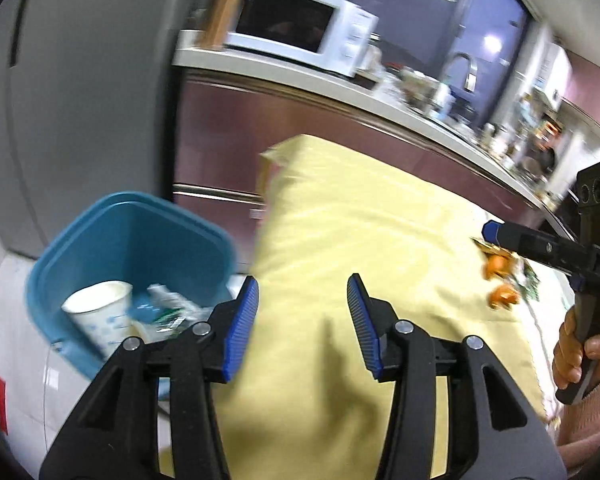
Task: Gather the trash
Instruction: 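Move both tools back over the table toward the gold wrappers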
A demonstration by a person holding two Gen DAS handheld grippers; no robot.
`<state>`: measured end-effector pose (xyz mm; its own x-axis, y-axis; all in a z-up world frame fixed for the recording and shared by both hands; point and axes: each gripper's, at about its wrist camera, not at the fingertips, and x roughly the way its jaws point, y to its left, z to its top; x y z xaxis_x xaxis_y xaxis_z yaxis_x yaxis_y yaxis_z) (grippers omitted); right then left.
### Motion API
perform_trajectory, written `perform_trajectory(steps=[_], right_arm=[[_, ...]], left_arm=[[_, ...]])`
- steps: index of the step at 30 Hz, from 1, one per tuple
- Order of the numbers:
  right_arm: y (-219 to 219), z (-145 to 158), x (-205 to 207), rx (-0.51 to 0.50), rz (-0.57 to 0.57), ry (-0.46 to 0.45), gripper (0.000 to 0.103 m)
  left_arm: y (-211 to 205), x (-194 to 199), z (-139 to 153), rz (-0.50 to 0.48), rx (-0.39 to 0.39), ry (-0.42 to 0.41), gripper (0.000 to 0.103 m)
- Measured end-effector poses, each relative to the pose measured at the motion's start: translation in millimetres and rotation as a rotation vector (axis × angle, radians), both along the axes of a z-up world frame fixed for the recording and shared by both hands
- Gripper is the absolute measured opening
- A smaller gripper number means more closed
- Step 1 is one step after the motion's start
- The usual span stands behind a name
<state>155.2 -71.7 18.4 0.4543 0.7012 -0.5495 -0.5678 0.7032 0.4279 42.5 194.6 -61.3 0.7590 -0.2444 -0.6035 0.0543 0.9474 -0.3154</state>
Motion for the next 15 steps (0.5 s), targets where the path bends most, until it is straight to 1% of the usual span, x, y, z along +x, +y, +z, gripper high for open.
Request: perform_trajectory(steps=[1, 3, 8, 9, 11, 12, 13, 15], right_arm=[[-19.0, 1.1, -4.0, 0.007, -0.048, -0.009, 0.038], [-40.6, -0.6, -10.1, 0.009, -0.107, -0.015, 0.038], [-112.8, -4.2, -25.9, -0.018, -0.307, -0.035, 0.039], [-126.7, -5.2, -28.1, -0.024, -0.346, -0.038, 0.04], [-163.1, -8.7, -32.5, -0.027, -0.44, -0.033, 0.046], [-176.0, -11.3, -33.0, -0.036, -0.477, -0.028, 0.046], [-189.0, -15.8, -31.7, -0.059, -0.523, -0.024, 0.046], [-207.7, -25.6, -30.0, -0.101, -0.591, -0.005, 0.052]], left_arm=[[-13.3, 2.8, 2.2, -0.031, 0.003, -0.004, 0.045], [-37.3, 7.7, 6.0, -0.084, 0.013, -0.011, 0.045], [-92.8, 23.3, 14.9, -0.219, 0.028, -0.026, 0.047], [-110.2, 27.3, 18.8, -0.261, 0.04, -0.036, 0.047], [-134.5, 36.2, 24.0, -0.311, 0.065, -0.052, 0.05], [-152.7, 40.8, 27.7, -0.35, 0.076, -0.061, 0.05], [-166.1, 44.4, 30.6, -0.376, 0.082, -0.065, 0.05], [-199.4, 50.9, 36.7, -0.445, 0.099, -0.083, 0.051]])
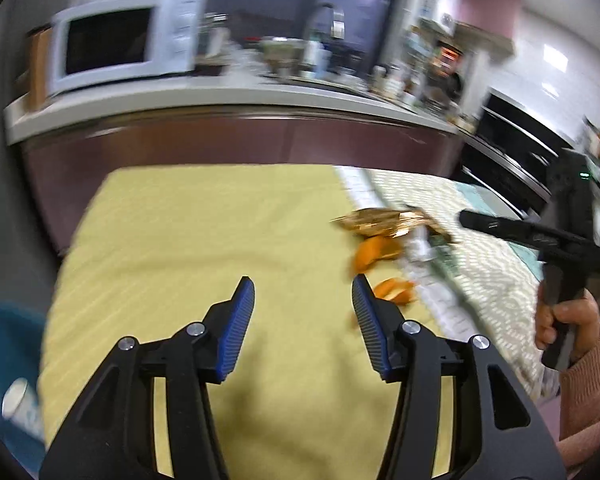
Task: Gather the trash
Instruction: 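Move both tools back over the table toward the gold wrappers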
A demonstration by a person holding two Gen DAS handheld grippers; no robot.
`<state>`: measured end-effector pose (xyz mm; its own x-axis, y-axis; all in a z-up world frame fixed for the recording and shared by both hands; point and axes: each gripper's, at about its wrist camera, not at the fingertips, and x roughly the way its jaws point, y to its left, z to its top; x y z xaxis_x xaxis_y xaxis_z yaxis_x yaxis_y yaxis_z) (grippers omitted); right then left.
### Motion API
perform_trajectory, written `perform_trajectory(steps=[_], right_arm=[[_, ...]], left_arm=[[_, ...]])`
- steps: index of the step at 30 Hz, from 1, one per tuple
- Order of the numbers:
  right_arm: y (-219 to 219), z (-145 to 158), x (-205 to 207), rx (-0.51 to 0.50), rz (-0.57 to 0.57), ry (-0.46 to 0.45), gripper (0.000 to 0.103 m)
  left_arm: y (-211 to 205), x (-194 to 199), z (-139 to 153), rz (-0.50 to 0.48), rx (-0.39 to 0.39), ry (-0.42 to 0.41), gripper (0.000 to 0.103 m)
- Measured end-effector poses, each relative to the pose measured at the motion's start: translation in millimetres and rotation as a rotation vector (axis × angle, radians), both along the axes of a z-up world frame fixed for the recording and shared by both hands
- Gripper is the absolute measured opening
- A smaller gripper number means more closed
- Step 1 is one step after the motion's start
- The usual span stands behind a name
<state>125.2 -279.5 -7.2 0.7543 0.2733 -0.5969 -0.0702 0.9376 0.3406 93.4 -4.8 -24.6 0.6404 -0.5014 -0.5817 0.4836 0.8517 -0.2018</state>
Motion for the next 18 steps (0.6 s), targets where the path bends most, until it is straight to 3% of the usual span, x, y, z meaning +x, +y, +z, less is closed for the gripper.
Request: perform_trajectory(steps=[3, 9, 13, 18], right_arm=[[-18.9, -12.8, 4.1, -0.042, -0.057, 0.035, 0.053], [-33.7, -31.8, 18.1, -0.151, -0.048, 0.09, 0.055], [-30.2, -36.8, 27.2, -0.202, -0.036, 0.113, 0.055], [-28.5, -41.3, 35.2, -0.238, -0.032, 0.13, 0.055]], left_arm=[[-45.2, 10.2, 6.9, -0.076, 0.038, -0.031, 0.052], [-110.8, 30.8, 4.5, -0.171, 0.123, -0.052, 0.052], [-136.3, 44.8, -4.2, -0.196, 0.195, -0.049, 0.053], [-147.1, 59.0, -11.7, -0.207, 0.224, -0.043, 0.052]])
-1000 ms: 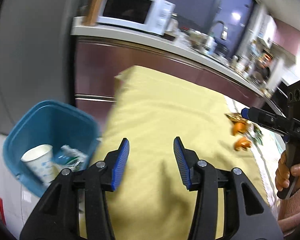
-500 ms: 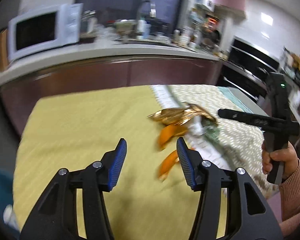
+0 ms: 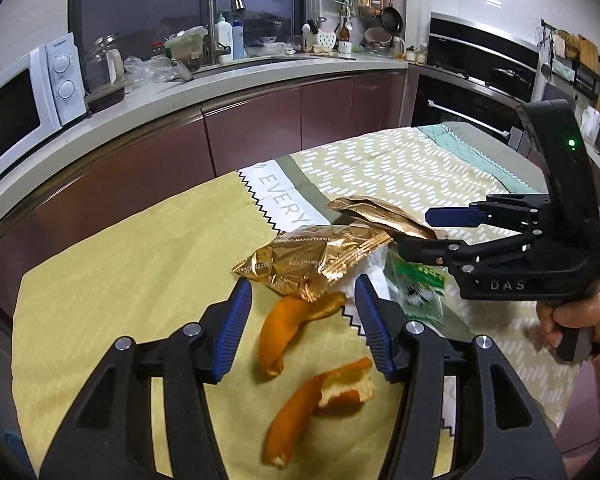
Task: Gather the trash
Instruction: 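Move both tools back over the table toward the gold wrappers, then grasp a gold wrapper with the left gripper while the right gripper grasps another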
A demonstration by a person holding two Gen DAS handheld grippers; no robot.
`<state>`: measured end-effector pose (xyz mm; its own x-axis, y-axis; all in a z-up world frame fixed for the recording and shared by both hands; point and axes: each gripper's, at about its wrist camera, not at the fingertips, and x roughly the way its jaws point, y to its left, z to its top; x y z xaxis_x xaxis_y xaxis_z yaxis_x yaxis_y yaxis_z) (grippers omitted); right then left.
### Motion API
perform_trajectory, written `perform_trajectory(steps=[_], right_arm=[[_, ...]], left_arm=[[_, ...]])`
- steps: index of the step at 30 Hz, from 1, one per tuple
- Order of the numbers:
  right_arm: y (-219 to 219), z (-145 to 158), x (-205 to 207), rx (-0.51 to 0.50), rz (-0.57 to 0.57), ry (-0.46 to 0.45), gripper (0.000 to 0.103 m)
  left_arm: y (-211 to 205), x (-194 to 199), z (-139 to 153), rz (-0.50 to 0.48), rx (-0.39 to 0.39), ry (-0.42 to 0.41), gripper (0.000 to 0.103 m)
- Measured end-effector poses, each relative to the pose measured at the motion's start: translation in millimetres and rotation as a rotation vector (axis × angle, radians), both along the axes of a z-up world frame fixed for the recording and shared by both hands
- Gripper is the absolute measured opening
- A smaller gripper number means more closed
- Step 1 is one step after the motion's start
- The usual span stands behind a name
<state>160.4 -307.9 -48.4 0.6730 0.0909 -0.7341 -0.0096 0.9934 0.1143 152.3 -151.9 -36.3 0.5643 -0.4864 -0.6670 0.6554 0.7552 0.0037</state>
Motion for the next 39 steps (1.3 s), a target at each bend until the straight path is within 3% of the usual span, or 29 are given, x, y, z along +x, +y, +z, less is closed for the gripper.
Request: perform_trajectory(steps=[4, 8, 9, 11, 13, 16, 23, 29, 30, 33, 35, 39], right_arm=[[-2.9, -1.9, 1.6, 0.002, -0.003, 0.011, 0.048], [-8.3, -1.0, -0.9, 0.019, -0.014, 0.01, 0.032], [-10.0, -0.4, -1.5, 0.021, -0.015, 0.006, 0.031], [-13.4, 2.3, -4.3, 0.03, -0.02, -0.007, 0.027], [-17.6, 5.3, -8.0, 0.05, -0.026, -0.022, 0.024], [-22.1, 9.3, -12.4, 0.075, -0.029, -0.038, 0.012], [-28.7, 23.1, -21.8, 0.142, -0.03, -0.092, 0.012], [-26.3, 32.5, -28.1, 0.207, 0.006, -0.125, 0.012], [-26.0, 32.4, -27.2, 0.206, 0.01, -0.125, 0.012], [-23.7, 29.5, -25.1, 0.217, 0.019, -0.118, 0.012], [-22.4, 28.3, -23.6, 0.229, 0.023, -0.116, 0.012], [-20.3, 25.7, -23.6, 0.245, 0.024, -0.115, 0.012]], left_arm=[[-7.0, 9.2, -6.9, -0.016, 0.011, 0.023, 0.039], [-11.3, 12.4, -11.9, -0.032, 0.003, 0.042, 0.024], [-11.9, 12.7, -12.8, -0.035, -0.001, 0.044, 0.015], [-11.1, 13.7, -14.5, -0.041, -0.011, 0.054, 0.006], [-9.5, 14.2, -14.8, -0.036, -0.018, 0.052, 0.006], [-7.9, 15.1, -14.4, -0.029, -0.026, 0.054, 0.004], [2.7, 11.0, -9.6, -0.019, -0.059, 0.06, 0.002], [9.8, 0.2, -3.0, -0.035, -0.072, 0.044, 0.004], [9.8, -1.7, -2.5, -0.035, -0.068, 0.04, 0.018], [7.6, -10.4, -1.2, -0.046, -0.05, 0.005, 0.037], [1.9, -10.8, -1.1, -0.059, -0.026, -0.003, 0.042], [-14.9, -12.4, -5.7, -0.057, 0.058, -0.054, 0.042]])
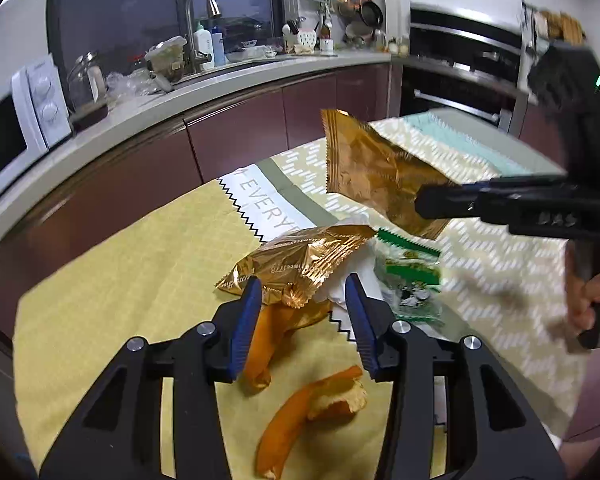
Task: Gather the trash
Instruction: 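Grasp a gold wrapper with the left gripper while the right gripper grasps another, then lift both gold wrappers and carry them toward the teal bin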
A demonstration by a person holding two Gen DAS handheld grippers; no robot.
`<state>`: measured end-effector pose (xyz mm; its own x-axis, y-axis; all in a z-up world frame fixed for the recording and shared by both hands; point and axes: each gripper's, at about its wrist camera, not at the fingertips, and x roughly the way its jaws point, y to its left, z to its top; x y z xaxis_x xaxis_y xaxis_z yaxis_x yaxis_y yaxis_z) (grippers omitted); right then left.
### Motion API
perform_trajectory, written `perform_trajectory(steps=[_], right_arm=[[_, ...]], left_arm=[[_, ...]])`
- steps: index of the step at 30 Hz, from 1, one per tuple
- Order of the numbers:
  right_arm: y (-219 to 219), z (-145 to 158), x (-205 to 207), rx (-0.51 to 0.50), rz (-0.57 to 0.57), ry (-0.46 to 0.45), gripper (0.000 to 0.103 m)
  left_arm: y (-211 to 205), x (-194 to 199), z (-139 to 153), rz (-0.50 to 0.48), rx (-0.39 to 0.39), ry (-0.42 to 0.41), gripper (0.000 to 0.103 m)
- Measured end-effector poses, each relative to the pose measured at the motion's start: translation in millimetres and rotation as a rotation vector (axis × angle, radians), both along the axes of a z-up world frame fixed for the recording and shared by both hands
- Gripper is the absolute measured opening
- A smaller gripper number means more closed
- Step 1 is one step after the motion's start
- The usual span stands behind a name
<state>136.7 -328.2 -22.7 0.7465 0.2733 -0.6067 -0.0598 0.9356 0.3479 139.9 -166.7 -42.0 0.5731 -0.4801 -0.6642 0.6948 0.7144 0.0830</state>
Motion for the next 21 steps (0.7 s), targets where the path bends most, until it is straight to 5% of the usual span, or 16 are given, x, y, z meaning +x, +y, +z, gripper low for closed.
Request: perform_trajectory(steps=[6, 21], right_arm=[[1.3, -1.5, -4.0, 0.016, 0.004, -0.004, 0.012], [26.0, 30.6, -15.2, 0.079, 0.096, -0.089, 0.012]], left_arm=[[-9.1, 1.3, -6.4, 0.021, 0.038, -0.008, 0.015], [65.1, -31.6, 31.1, 0.115, -0.121, -0.027, 0.013]])
